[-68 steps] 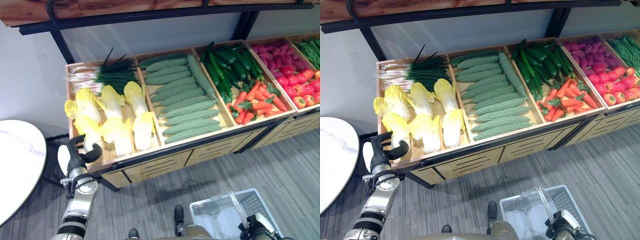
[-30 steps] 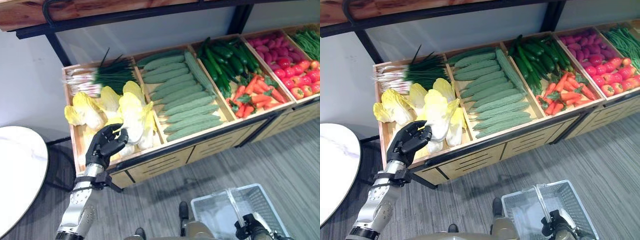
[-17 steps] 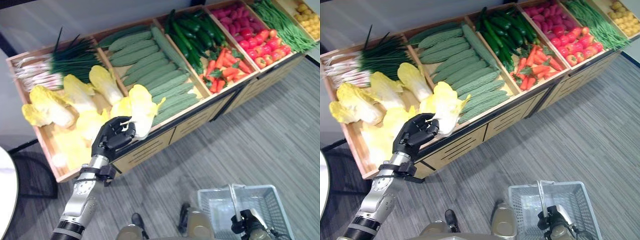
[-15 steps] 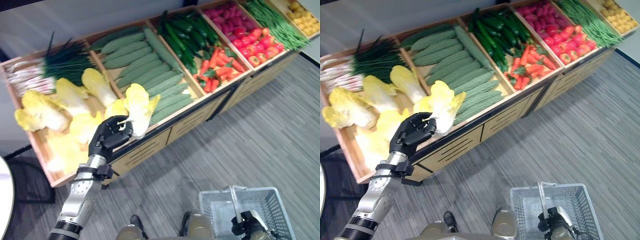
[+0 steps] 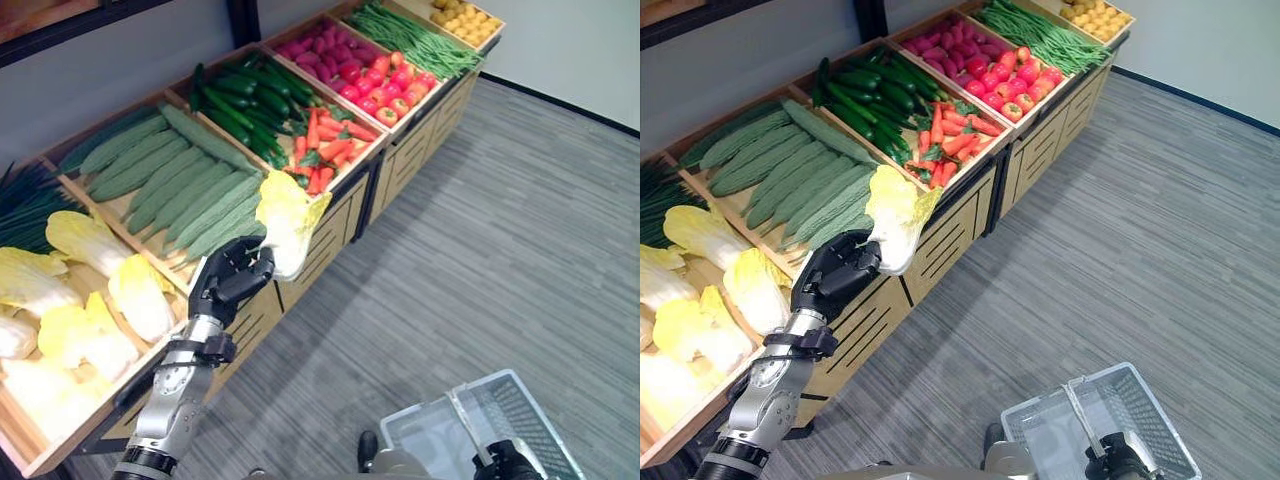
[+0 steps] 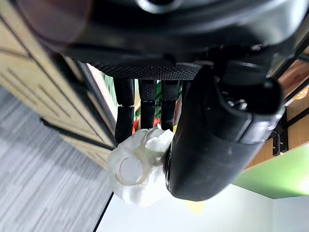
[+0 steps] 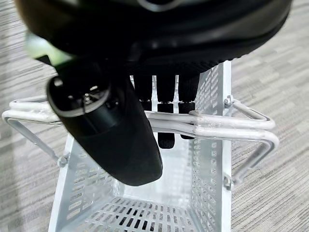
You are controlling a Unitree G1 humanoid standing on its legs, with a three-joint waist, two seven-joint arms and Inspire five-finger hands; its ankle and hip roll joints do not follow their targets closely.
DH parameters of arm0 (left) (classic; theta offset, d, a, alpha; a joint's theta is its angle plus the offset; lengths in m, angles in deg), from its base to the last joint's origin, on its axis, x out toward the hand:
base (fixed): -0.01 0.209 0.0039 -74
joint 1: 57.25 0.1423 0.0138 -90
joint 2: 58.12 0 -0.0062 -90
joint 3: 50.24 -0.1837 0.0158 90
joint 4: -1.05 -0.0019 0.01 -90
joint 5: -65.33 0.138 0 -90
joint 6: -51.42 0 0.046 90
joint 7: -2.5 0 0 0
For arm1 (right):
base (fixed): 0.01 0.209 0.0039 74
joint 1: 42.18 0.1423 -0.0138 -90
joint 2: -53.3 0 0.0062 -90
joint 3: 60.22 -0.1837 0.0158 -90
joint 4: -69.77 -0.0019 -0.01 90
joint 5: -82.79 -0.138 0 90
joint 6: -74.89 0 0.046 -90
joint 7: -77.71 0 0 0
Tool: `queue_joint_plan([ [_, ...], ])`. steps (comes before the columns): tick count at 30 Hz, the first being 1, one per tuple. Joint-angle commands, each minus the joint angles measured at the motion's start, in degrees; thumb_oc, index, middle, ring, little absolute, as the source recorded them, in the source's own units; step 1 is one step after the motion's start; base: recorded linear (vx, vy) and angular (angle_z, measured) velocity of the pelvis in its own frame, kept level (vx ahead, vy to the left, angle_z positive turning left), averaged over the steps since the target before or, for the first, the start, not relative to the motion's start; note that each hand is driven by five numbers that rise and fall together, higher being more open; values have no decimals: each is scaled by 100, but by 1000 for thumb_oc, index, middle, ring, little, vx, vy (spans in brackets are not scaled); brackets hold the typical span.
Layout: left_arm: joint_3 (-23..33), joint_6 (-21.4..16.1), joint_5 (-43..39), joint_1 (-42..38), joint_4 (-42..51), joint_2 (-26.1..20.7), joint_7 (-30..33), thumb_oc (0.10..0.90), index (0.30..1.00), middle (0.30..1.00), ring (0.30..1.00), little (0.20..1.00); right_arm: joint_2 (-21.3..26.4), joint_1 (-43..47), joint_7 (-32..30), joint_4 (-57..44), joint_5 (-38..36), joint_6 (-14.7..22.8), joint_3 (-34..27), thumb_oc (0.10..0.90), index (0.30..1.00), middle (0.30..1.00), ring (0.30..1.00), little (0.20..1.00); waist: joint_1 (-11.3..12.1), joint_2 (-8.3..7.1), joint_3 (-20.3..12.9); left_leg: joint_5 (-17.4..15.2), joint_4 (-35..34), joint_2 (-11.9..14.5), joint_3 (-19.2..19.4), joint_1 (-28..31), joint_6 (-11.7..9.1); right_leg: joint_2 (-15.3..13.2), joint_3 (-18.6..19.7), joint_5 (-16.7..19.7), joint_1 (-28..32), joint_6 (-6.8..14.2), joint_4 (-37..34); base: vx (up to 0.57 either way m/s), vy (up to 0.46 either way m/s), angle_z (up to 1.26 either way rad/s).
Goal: Get the vegetables into the basket
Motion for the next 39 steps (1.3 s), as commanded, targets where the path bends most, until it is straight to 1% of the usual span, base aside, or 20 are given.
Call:
queue_joint_plan([
  [1, 166, -677, -117, -576, 808, 156, -160, 400, 300, 300, 300, 300, 586, 443, -332, -25, -119, 106, 167, 400, 300, 300, 300, 300, 328, -33, 205, -35, -728, -725, -1939, -719, -162, -181, 186, 86, 174, 463, -583, 27, -72, -117],
  [3, 190, -751, -148, -508, 850, 83, -167, 400, 300, 300, 300, 300, 626, 499, -364, -145, -85, 149, 249, 400, 300, 300, 300, 300, 395, -34, 153, 41, -980, -780, -2505, -844, -133, -116, 476, 138, 97, 472, -595, 70, -37, -136],
  [4, 190, -751, -148, -507, 849, 82, -168, 400, 300, 300, 300, 300, 625, 498, -364, -146, -85, 148, 249, 400, 300, 300, 300, 300, 393, -36, 152, 44, -985, -782, -2505, -842, -132, -117, 475, 136, 98, 472, -595, 76, 11, -87],
  [5, 167, -760, -168, -513, 840, 79, -163, 400, 300, 300, 300, 300, 640, 534, -372, -193, -99, 183, 288, 400, 300, 300, 300, 300, 441, -40, 145, 95, -1085, -855, -2840, -900, -112, -86, 595, 149, 92, 466, -608, 94, 32, -52],
  [6, 169, -784, -171, -475, 868, 49, -138, 400, 300, 300, 300, 300, 636, 573, -373, -272, -97, 225, 366, 400, 300, 300, 300, 300, 518, -39, 126, 114, -1194, -1020, -3341, -960, -110, -23, 805, 156, 81, 462, -611, 94, 32, -64],
  [7, 168, -785, -171, -475, 867, 49, -138, 400, 300, 300, 300, 300, 636, 573, -373, -272, -97, 225, 367, 400, 300, 300, 300, 300, 519, -40, 130, 112, -1194, -1021, -3340, -954, -109, -24, 805, 152, 86, 462, -610, 132, 115, -114],
  [8, 242, -818, -207, -377, 952, -1, -180, 400, 300, 300, 300, 300, 638, 621, -341, -376, -15, 289, 491, 400, 300, 300, 300, 300, 595, -25, 127, 59, -1151, -1272, -3762, -987, -48, 40, 1184, 103, 64, 480, -530, 70, 99, -118],
  [10, 194, -830, -265, -379, 978, -36, -251, 400, 300, 300, 300, 300, 618, 519, -322, -503, 19, 312, 479, 400, 300, 300, 300, 300, 568, -27, 105, 94, -1241, -1244, -3564, -857, -11, -17, 1208, 68, 101, 516, -484, 96, 224, -114],
  [14, 60, -810, -261, -315, 1046, -212, -306, 400, 300, 300, 300, 300, 592, 461, -264, -641, 73, 306, 493, 400, 300, 300, 300, 300, 480, -178, 29, -63, -1350, -1390, -3173, -608, 262, -221, 1507, 138, -11, 737, -291, 55, 326, -39],
  [16, 32, -800, -223, -262, 1026, -309, -335, 400, 300, 300, 300, 300, 604, 493, -273, -793, 121, 296, 478, 400, 300, 300, 300, 300, 467, -254, 18, -119, -1392, -1440, -2967, -554, 342, -305, 1678, 322, -159, 894, -296, -33, 179, -55],
  [17, 32, -800, -223, -262, 1026, -309, -335, 400, 300, 300, 300, 300, 604, 493, -273, -793, 121, 296, 478, 400, 300, 300, 300, 300, 468, -254, 18, -119, -1392, -1440, -2966, -554, 342, -305, 1679, 322, -159, 894, -295, -78, 242, -42],
  [18, -49, -803, -223, -262, 966, -404, -314, 400, 300, 300, 300, 300, 658, 601, -351, -897, 71, 288, 400, 400, 300, 300, 300, 300, 471, -290, 53, -135, -1420, -1476, -2757, -516, 412, -395, 1700, 484, -356, 1029, -168, -58, 166, -40],
  [19, -50, -805, -224, -266, 962, -405, -315, 400, 300, 300, 300, 300, 657, 603, -351, -896, 70, 288, 399, 400, 300, 300, 300, 300, 488, -291, 55, -137, -1422, -1474, -2741, -512, 412, -391, 1717, 483, -364, 1030, -162, -93, 202, -40],
  [20, -25, -789, -243, -289, 950, -456, -305, 400, 300, 300, 300, 300, 670, 684, -391, -869, 49, 262, 387, 400, 300, 300, 300, 300, 535, -283, 82, -140, -1427, -1449, -2670, -501, 433, -430, 1540, 502, -434, 1019, -56, -66, 46, -53],
  [21, -28, -771, -239, -292, 976, -487, -281, 400, 300, 300, 300, 300, 641, 751, -430, -835, 5, 255, 352, 400, 300, 300, 300, 300, 672, -246, 126, -177, -1411, -1384, -2560, -470, 440, -592, 991, 449, -446, 957, 151, -89, 50, -98],
  [23, 28, -745, -187, -282, 979, -552, -274, 400, 300, 300, 300, 300, 665, 872, -439, -828, -44, 243, 352, 400, 300, 300, 300, 300, 751, -208, 75, -175, -1418, -1307, -2409, -434, 406, -870, 305, 511, -281, 895, 310, -65, 30, -94],
  [27, 28, -706, -133, -270, 963, -583, -311, 400, 300, 300, 300, 300, 814, 862, -455, -1184, 42, 273, 332, 400, 300, 300, 300, 300, 781, -296, -80, -184, -1490, -1316, -2313, -334, 363, -948, 248, 606, -98, 957, -46, 37, -18, -14],
  [32, 17, -676, -41, -173, 912, -658, -312, 400, 300, 300, 300, 300, 994, 965, -454, -1617, 142, 301, 403, 400, 300, 300, 300, 300, 823, -344, -209, -137, -1625, -1214, -2141, -245, 261, -877, 93, 585, 107, 963, -559, 44, -96, -15],
  [37, -263, -590, 80, -244, 787, -698, -381, 400, 300, 300, 300, 300, 1229, 1273, -426, -2084, -106, 419, 473, 400, 300, 300, 300, 300, 789, -253, -309, -34, -1745, -1002, -2148, -168, 106, -712, 60, 504, 274, 909, -867, 28, -151, -12],
  [39, -572, -608, 750, -495, 721, -957, -345, 400, 300, 300, 300, 300, 1364, 1486, -357, -2436, -400, 553, 550, 400, 300, 300, 300, 300, 730, -175, -321, -4, -1756, -917, -2146, -142, 45, -631, 82, 427, 295, 871, -867, -4, -90, -4],
])
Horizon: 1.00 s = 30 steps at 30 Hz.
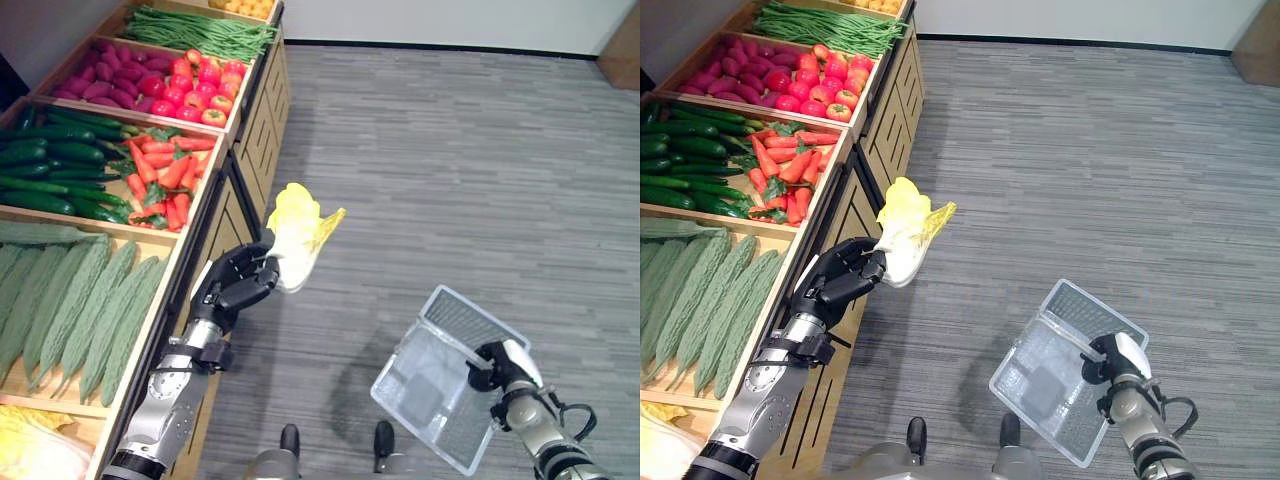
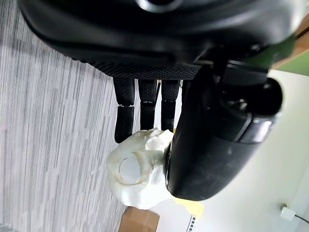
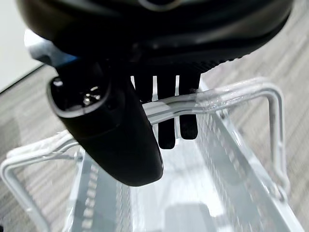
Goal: Get the vegetables into the basket
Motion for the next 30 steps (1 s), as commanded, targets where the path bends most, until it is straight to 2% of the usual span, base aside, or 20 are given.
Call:
queue_joint_plan([
  [1, -255, -534, 796, -601, 561, -426, -162, 400, 300, 300, 300, 300, 441, 603, -237, -590, -438, 505, 235, 400, 300, 300, 300, 300, 6, -318, -642, -106, -2, 50, -210, -335, -312, -407, -288, -90, -118, 447, 29, 15, -60, -4],
  [5, -988, -601, 2036, -1246, 375, -890, -39, 400, 300, 300, 300, 300, 638, 1141, -158, -1252, -679, 667, 557, 400, 300, 300, 300, 300, -117, -220, -708, -117, -2, 149, -114, -276, -367, -317, -193, -143, -106, 424, 29, 10, -58, -5],
  [7, -1114, -630, 2208, -1388, 351, -946, 4, 400, 300, 300, 300, 300, 664, 1217, -134, -1410, -694, 677, 602, 400, 300, 300, 300, 300, -130, -207, -712, -127, -2, 168, -75, -257, -375, -307, -168, -145, -100, 425, 29, 0, -15, -11],
  [12, -2064, -702, 3026, -2177, 103, -1214, 57, 400, 300, 300, 300, 300, 622, 1878, -38, -1608, -973, 763, 1039, 400, 300, 300, 300, 300, -226, -157, -792, -183, -2, 180, 38, -188, -380, -284, -25, -131, -108, 442, 29, 8, -11, -14],
  [18, -2780, -666, 3880, -2773, -451, -915, 296, 400, 300, 300, 300, 300, 302, 2441, -40, -1745, -1039, 755, 1446, 400, 300, 300, 300, 300, -287, -134, -864, -244, -2, 155, 120, -109, -364, -322, 69, -87, -94, 477, 29, 2, 12, -9],
  [23, -2903, -567, 4355, -2830, -863, -639, 397, 400, 300, 300, 300, 300, -1, 2520, -9, -2062, -1137, 762, 1524, 400, 300, 300, 300, 300, -307, -139, -895, -267, -2, 134, 141, -100, -350, -341, 99, -78, -90, 482, 29, 0, 0, 0],
  [30, -2645, -375, 5202, -2605, -1575, -226, 742, 400, 300, 300, 300, 300, -377, 2226, 183, -2588, -1352, 790, 1586, 400, 300, 300, 300, 300, -314, -169, -933, -275, -2, 128, 155, -80, -350, -347, 106, -85, -79, 482, 29, 0, 0, 0],
])
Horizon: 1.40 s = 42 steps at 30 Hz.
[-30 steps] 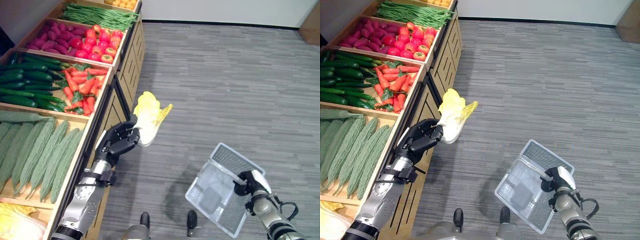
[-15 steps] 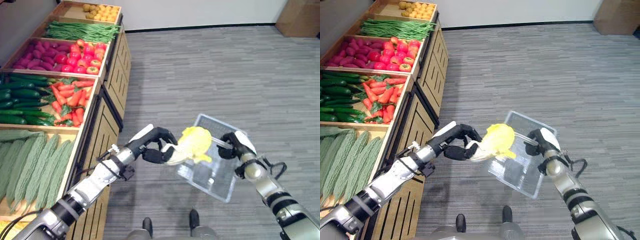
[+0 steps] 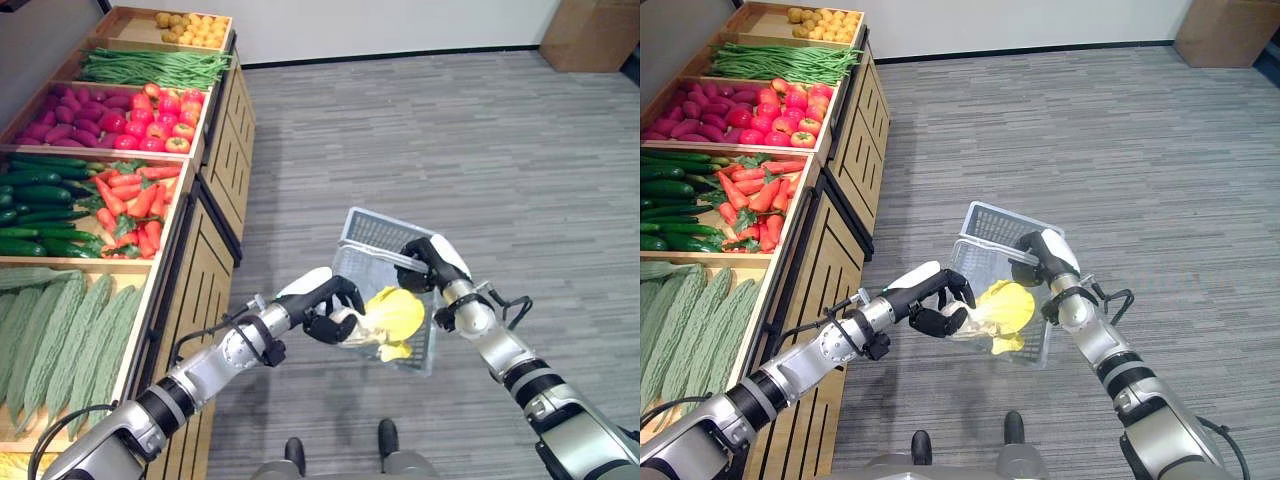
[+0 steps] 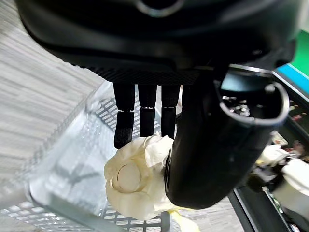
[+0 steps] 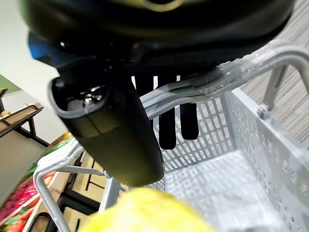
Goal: Get the vegetables into the basket
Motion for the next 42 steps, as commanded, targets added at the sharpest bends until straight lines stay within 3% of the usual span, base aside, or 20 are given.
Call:
queue_joint_plan([
  [1, 472, -228, 626, -219, -332, 197, 736, 400, 300, 300, 300, 300, -262, 437, -92, -935, -520, 699, -12, 400, 300, 300, 300, 300, 94, -395, -744, -294, 0, 128, -166, -118, -322, -381, -225, -235, 67, 581, -1, 0, 0, 0],
  [4, 656, -110, 901, -109, -542, 325, 1021, 400, 300, 300, 300, 300, -350, 252, -33, -1155, -609, 706, -12, 400, 300, 300, 300, 300, 90, -416, -745, -294, 0, 135, -159, -118, -324, -377, -230, -238, 66, 576, -1, 3, -2, -1],
  [5, 736, -69, 964, -45, -610, 385, 1092, 424, 333, 333, 333, 333, -384, 167, -13, -1245, -658, 715, -46, 400, 300, 300, 300, 300, 88, -422, -746, -292, 0, 134, -155, -116, -324, -375, -226, -237, 68, 575, -1, 0, 0, 0],
  [6, 858, 34, 989, 76, -744, 499, 1182, 575, 544, 544, 544, 544, -428, 48, 13, -1375, -764, 714, -89, 400, 300, 300, 300, 300, 85, -432, -745, -291, 0, 137, -150, -118, -323, -373, -221, -239, 68, 576, -1, 0, 0, 0],
  [7, 896, 87, 1054, 120, -829, 561, 1241, 900, 1000, 1000, 1000, 1000, -441, 0, 10, -1396, -785, 710, -100, 400, 300, 300, 300, 300, 84, -436, -747, -293, 0, 138, -151, -116, -322, -370, -213, -240, 66, 575, -1, 0, 0, 0],
  [12, 1194, 353, 1350, 271, -1104, 747, 1531, 900, 1000, 1000, 1000, 1000, -327, -317, 32, -1634, -809, 647, -249, 400, 300, 300, 300, 300, 67, -489, -732, -291, 0, 181, -136, -96, -333, -334, -185, -258, 63, 559, -1, 9, -10, -2],
  [17, 1332, 286, 1175, 468, -823, 681, 1495, 900, 1000, 1000, 1000, 1000, -313, -519, -30, -1513, -809, 583, -447, 400, 300, 300, 300, 300, 73, -485, -739, -296, 0, 196, -150, -66, -337, -319, -196, -282, 112, 541, -1, 19, -10, -3],
  [23, 1592, 116, 250, 1029, 98, 546, 1105, 900, 1000, 1000, 1000, 1000, -340, -801, -234, -1039, -590, 435, -822, 400, 300, 300, 300, 300, 135, -466, -721, -282, 0, 192, -230, -62, -329, -306, -269, -315, 170, 508, -1, 1, -1, 1],
  [30, 1945, -100, -1168, 1923, 1090, 19, 385, 900, 1000, 1000, 1000, 1000, -268, -1317, -354, -418, -285, 312, -1373, 400, 300, 300, 300, 300, 185, -388, -672, -276, 0, 179, -310, -93, -316, -320, -326, -314, 169, 508, -1, 3, 7, 5],
  [33, 2227, -46, -1535, 2425, 844, -35, 213, 900, 1000, 1000, 1000, 1000, -208, -1510, -404, -48, -17, 275, -1525, 400, 300, 300, 300, 300, 207, -382, -653, -257, 0, 173, -341, -113, -316, -314, -351, -313, 164, 507, -1, 0, 0, 0],
  [36, 2546, 11, -1395, 2755, 138, 13, 218, 900, 1000, 1000, 1000, 1000, -119, -1749, -414, 354, 222, 240, -1682, 400, 300, 300, 300, 300, 226, -377, -621, -227, 0, 175, -375, -141, -325, -312, -372, -312, 159, 509, -1, 0, 0, 0],
  [42, 2695, 27, -65, 2759, -1748, 149, 427, 900, 1000, 1000, 1000, 1000, -26, -2197, -349, 912, 431, 295, -1903, 400, 300, 300, 300, 300, 210, -386, -588, -205, 0, 201, -409, -163, -351, -301, -413, -331, 155, 515, -1, -1, -6, 1],
])
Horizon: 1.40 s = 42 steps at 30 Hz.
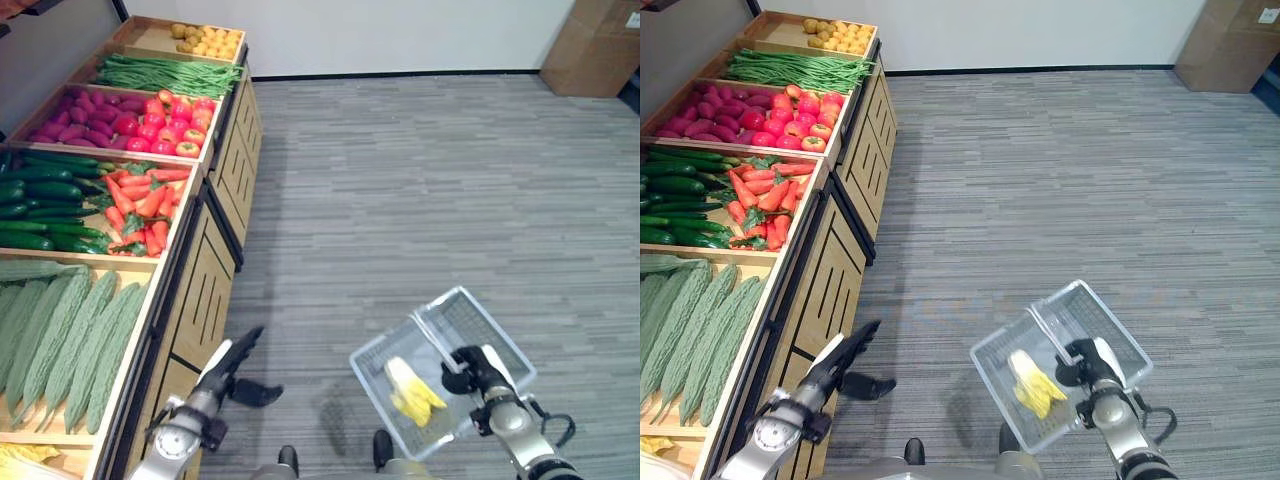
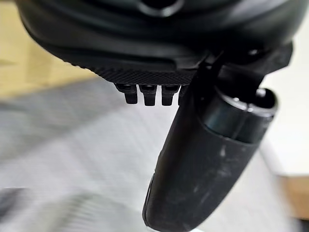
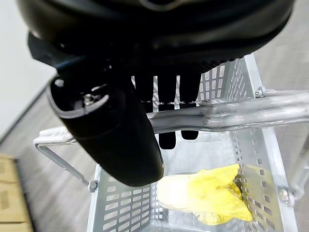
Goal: Get the vegetables into the basket
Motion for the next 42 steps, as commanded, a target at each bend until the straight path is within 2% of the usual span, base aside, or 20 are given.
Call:
queue_joint_plan([
  [1, 83, -472, 1104, -369, -257, -176, 279, 900, 1000, 1000, 1000, 1000, 265, 353, -315, -164, 176, 663, -296, 400, 300, 300, 300, 300, 67, -277, -394, -182, 5, 149, -341, -181, -326, -336, -341, -249, 105, 500, 31, 0, 0, 0],
  [5, -96, -311, 1849, -501, -1483, 51, 508, 900, 1000, 1000, 1000, 1000, 211, 204, -353, 309, 105, 717, -347, 400, 300, 300, 300, 300, 20, -270, -364, -167, 5, 192, -296, -187, -358, -297, -308, -245, 75, 488, 31, 0, 0, 0],
  [11, -43, -113, 2123, -733, -2702, 533, 827, 900, 1000, 1000, 1000, 1000, 59, 169, -397, 1063, 62, 684, -286, 400, 300, 300, 300, 300, -35, -269, -318, -144, 5, 257, -278, -185, -393, -246, -290, -261, 57, 446, 31, -4, -24, -6],
  [14, 15, 132, 2380, -891, -3444, 772, 1055, 900, 1000, 1000, 1000, 1000, -20, 236, -449, 1436, 22, 635, -240, 400, 300, 300, 300, 300, -64, -255, -243, -118, 5, 323, -316, -214, -428, -188, -307, -299, 43, 397, 66, -14, -52, -2],
  [16, -18, 157, 2442, -918, -3501, 805, 1089, 900, 1000, 1000, 1000, 1000, -27, 277, -464, 1523, 34, 625, -202, 400, 300, 300, 300, 300, -64, -246, -216, -112, 5, 342, -317, -213, -432, -175, -312, -324, 18, 380, 133, -28, -54, -2],
  [17, -16, 259, 2557, -972, -3587, 820, 1188, 900, 1000, 1000, 1000, 1000, 14, 329, -481, 1461, 84, 599, -139, 400, 300, 300, 300, 300, -72, -216, -112, -79, 5, 407, -327, -227, -436, -136, -287, -456, -150, 320, 449, -56, -66, -3],
  [23, 215, 356, 2227, -1063, -3741, 901, 1319, 900, 1000, 1000, 1000, 1000, 103, 354, -471, 1397, 120, 588, -32, 400, 300, 300, 300, 300, -54, -171, 132, 116, 74, 615, -486, -401, -507, 65, -359, -755, -497, 149, 1003, -16, -127, 2],
  [28, 202, 410, 2143, -1144, -3737, 948, 1419, 900, 1000, 1000, 1000, 1000, 170, 346, -492, 1274, 170, 603, 57, 400, 300, 300, 300, 300, -39, -180, 266, 158, 473, 738, -653, -674, -557, 171, -476, -868, -498, 21, 1066, 29, -162, 22],
  [29, 237, 423, 2103, -1166, -3735, 972, 1457, 900, 1000, 1000, 1000, 1000, 204, 354, -487, 1202, 194, 611, 96, 400, 300, 300, 300, 300, -20, -211, 315, 101, 815, 714, -681, -790, -567, 172, -478, -895, -467, -23, 1078, 93, -217, 13],
  [30, 235, 431, 2063, -1165, -3738, 1031, 1491, 900, 1000, 1000, 1000, 1000, 264, 374, -469, 1091, 252, 614, 170, 400, 300, 300, 300, 300, 34, -238, 394, 116, 1343, 573, -815, -987, -572, 175, -486, -925, -385, -92, 1074, 100, -178, 11],
  [31, 225, 429, 2027, -1184, -3742, 1055, 1518, 900, 1000, 1000, 1000, 1000, 294, 396, -463, 1073, 260, 613, 195, 400, 300, 300, 300, 300, 84, -240, 434, 157, 1447, 452, -972, -1058, -556, 176, -482, -934, -349, -102, 1059, 76, -109, 9],
  [32, 224, 428, 2027, -1186, -3743, 1056, 1519, 900, 1000, 1000, 1000, 1000, 295, 397, -462, 1073, 260, 613, 194, 400, 300, 300, 300, 300, 77, -240, 440, 152, 1458, 448, -981, -1062, -554, 173, -489, -937, -343, -100, 1059, 46, -40, -10],
  [33, 202, 423, 1970, -1200, -3727, 1083, 1532, 900, 1000, 1000, 1000, 1000, 338, 443, -455, 1092, 273, 611, 222, 400, 300, 300, 300, 300, 129, -249, 475, 175, 1502, 291, -1139, -1191, -513, 154, -495, -948, -304, -98, 1039, 100, -52, -19],
  [34, 263, 405, 1790, -1193, -3742, 1113, 1527, 900, 1000, 1000, 1000, 1000, 360, 488, -448, 1027, 303, 607, 270, 400, 300, 300, 300, 300, 179, -282, 468, 121, 1355, 111, -1188, -1450, -424, 131, -515, -978, -238, -92, 989, 155, -50, 7],
  [35, 312, 403, 1709, -1184, -3783, 1120, 1521, 900, 1000, 1000, 1000, 1000, 362, 476, -448, 960, 322, 601, 275, 400, 300, 300, 300, 300, 179, -288, 445, 160, 1236, 113, -1112, -1556, -402, 125, -543, -1009, -189, -85, 968, 257, -4, 41],
  [37, 291, 422, 1738, -1135, -3822, 1124, 1530, 900, 1000, 1000, 1000, 1000, 338, 518, -484, 896, 331, 582, 299, 400, 300, 300, 300, 300, 283, -276, 378, 507, 787, 139, -1062, -1859, -388, 166, -535, -1144, 29, -57, 905, 323, 85, 60],
  [38, 275, 435, 1809, -1108, -3860, 1118, 1521, 900, 1000, 1000, 1000, 1000, 302, 586, -490, 872, 351, 588, 370, 400, 300, 300, 300, 300, 386, -259, 357, 693, 533, 127, -1151, -2011, -409, 240, -398, -1243, 181, -56, 903, 259, 84, 30],
  [42, 261, 464, 1985, -1041, -3886, 1085, 1513, 900, 1000, 1000, 1000, 1000, 254, 614, -483, 831, 387, 605, 403, 400, 300, 300, 300, 300, 527, -289, 304, 865, 284, 76, -1189, -2047, -442, 292, -164, -1398, 446, -18, 941, 254, 111, -38],
])
